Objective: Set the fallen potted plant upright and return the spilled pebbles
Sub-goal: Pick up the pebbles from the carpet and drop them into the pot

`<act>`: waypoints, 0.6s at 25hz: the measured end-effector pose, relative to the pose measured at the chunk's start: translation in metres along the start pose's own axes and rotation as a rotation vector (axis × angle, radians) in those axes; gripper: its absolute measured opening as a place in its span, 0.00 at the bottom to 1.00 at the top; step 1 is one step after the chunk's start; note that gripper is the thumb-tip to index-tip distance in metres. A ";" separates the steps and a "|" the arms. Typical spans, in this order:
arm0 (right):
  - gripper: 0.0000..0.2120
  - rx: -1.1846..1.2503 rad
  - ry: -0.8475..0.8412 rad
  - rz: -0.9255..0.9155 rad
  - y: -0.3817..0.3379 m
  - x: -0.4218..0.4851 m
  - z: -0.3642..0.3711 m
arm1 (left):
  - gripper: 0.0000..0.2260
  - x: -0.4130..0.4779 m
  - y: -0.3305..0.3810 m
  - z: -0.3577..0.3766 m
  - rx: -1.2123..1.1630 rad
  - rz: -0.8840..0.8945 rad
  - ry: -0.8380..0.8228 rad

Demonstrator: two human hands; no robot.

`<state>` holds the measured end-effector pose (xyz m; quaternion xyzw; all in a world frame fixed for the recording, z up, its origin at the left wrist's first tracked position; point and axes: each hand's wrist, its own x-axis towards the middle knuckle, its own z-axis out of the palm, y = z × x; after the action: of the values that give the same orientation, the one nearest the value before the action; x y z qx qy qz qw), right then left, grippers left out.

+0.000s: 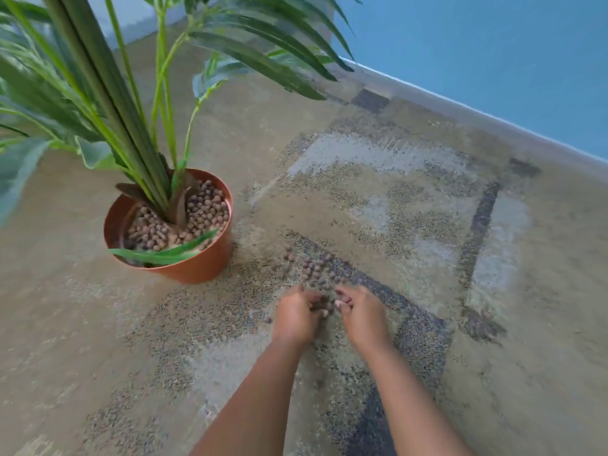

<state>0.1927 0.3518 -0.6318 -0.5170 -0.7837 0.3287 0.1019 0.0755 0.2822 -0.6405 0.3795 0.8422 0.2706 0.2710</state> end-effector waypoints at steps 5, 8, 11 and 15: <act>0.07 -0.002 -0.022 -0.010 0.002 0.009 -0.004 | 0.01 0.000 0.001 -0.001 0.019 0.000 0.042; 0.03 -0.018 -0.017 -0.028 0.004 0.010 -0.009 | 0.00 0.002 -0.003 -0.017 -0.022 -0.071 0.012; 0.06 -0.035 -0.034 -0.081 0.001 0.009 -0.011 | 0.04 0.005 -0.021 -0.047 -0.156 -0.189 0.106; 0.07 -0.004 -0.051 -0.159 -0.012 0.003 -0.004 | 0.07 -0.007 -0.056 -0.077 -0.186 -0.238 -0.089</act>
<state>0.1843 0.3534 -0.6224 -0.4448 -0.8254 0.3309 0.1066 0.0011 0.2257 -0.6209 0.2620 0.8398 0.2963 0.3719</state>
